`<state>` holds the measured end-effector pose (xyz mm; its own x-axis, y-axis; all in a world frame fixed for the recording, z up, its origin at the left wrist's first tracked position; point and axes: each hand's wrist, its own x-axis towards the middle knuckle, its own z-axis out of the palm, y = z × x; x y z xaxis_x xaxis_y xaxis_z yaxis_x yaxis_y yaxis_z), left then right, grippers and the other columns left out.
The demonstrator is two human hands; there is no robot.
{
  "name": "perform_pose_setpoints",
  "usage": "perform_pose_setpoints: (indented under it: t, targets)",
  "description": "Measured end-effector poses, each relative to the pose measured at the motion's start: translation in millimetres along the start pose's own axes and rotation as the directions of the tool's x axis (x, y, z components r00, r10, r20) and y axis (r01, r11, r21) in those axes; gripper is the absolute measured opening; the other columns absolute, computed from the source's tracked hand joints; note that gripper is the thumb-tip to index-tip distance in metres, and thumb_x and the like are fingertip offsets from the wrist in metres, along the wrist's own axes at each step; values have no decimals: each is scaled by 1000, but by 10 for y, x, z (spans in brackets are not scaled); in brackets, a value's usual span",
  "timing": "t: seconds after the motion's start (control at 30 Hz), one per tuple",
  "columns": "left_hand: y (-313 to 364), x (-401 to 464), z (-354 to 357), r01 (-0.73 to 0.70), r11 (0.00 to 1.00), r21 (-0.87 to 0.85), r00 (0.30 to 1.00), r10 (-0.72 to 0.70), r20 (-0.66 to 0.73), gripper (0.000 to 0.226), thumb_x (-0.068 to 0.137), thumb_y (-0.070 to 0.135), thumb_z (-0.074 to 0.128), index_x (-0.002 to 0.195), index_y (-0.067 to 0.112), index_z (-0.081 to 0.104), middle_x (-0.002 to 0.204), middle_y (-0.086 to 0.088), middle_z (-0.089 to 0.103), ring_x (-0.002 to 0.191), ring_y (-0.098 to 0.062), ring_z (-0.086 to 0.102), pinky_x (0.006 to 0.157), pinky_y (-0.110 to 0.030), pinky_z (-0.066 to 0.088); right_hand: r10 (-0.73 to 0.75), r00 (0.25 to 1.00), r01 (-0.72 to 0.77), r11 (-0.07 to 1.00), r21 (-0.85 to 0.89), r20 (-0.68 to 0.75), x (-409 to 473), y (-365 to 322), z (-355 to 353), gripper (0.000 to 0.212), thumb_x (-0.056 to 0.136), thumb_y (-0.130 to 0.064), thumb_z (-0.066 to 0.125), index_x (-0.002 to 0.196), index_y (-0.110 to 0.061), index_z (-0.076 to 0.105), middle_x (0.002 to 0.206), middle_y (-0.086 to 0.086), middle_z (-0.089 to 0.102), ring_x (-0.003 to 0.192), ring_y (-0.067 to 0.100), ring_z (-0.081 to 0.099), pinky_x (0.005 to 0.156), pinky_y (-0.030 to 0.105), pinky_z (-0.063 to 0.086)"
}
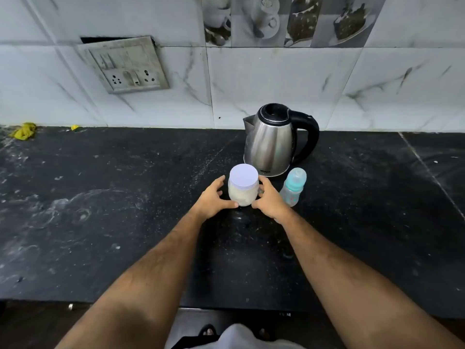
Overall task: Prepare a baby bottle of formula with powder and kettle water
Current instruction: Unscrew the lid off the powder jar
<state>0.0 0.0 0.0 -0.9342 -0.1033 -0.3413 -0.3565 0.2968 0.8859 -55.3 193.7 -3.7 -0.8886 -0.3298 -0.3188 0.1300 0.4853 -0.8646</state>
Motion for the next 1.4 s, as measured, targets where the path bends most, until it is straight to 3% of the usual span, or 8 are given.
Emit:
perform_pose_setpoints:
  t: [0.1,0.2,0.4,0.53,0.8,1.1,1.23,1.4]
  targets:
    - [23,38,16,-75,997,-12,996,76,57,118,54,34,94,153,30,30,154,5,43,139,-16,43,112,-33,38,19,999,-18,1000,-21,31,27,-38,1,101,61,-1,73,150,-26,30,143,1,52,130,22,52,101,48,51]
    - [82,27,86,-119,991,-56,992,121,44,99,67,15,90,150,28,37,146,10,50,130,-10,50,103,-24,42,38,999,-38,999,-1,10,17,-61,10,96,66,1,74,149,-24,32,142,2,53,128,21,53,101,48,51]
    - [88,-25,94,-142,987,-72,990,142,1,88,69,3,87,144,24,45,138,7,55,128,-16,53,110,-36,43,2,1000,-2,1000,11,1,-112,-77,15,84,75,5,70,146,-24,36,139,2,55,123,24,58,89,39,51]
    - [18,-118,63,-141,985,-100,990,143,15,86,63,10,92,137,23,50,133,6,60,124,-16,57,108,-40,47,-28,1000,28,999,15,-1,-297,-54,28,80,76,5,71,145,-20,38,138,1,55,122,20,58,100,41,52]
    - [134,-567,58,-130,969,-212,988,146,58,69,69,7,88,128,17,52,118,-6,66,97,-14,72,77,-21,56,-137,989,131,985,111,51,-781,-112,85,96,67,-9,89,142,-20,29,137,-5,45,124,11,51,100,27,49]
    - [333,-918,5,-133,979,-157,968,162,190,55,80,48,73,126,23,56,120,-2,68,113,-13,65,97,-37,53,-145,988,155,935,318,-54,-1189,-185,122,95,58,-20,91,138,-16,39,129,0,60,118,14,61,93,28,54]
    - [570,-881,-162,-220,956,-195,942,260,211,95,70,53,73,150,19,35,141,3,53,129,-4,52,108,-25,43,-137,990,142,934,327,-38,-1315,-261,177,97,53,-28,90,137,-18,42,127,-4,62,115,8,62,93,28,53]
    - [948,-877,-199,-292,948,-123,890,317,328,84,61,42,81,138,28,51,129,-1,64,117,-11,63,97,-31,53,-186,981,158,918,364,44,-1359,-399,207,60,65,-6,81,115,-25,53,102,-10,71,97,2,68,80,19,53]
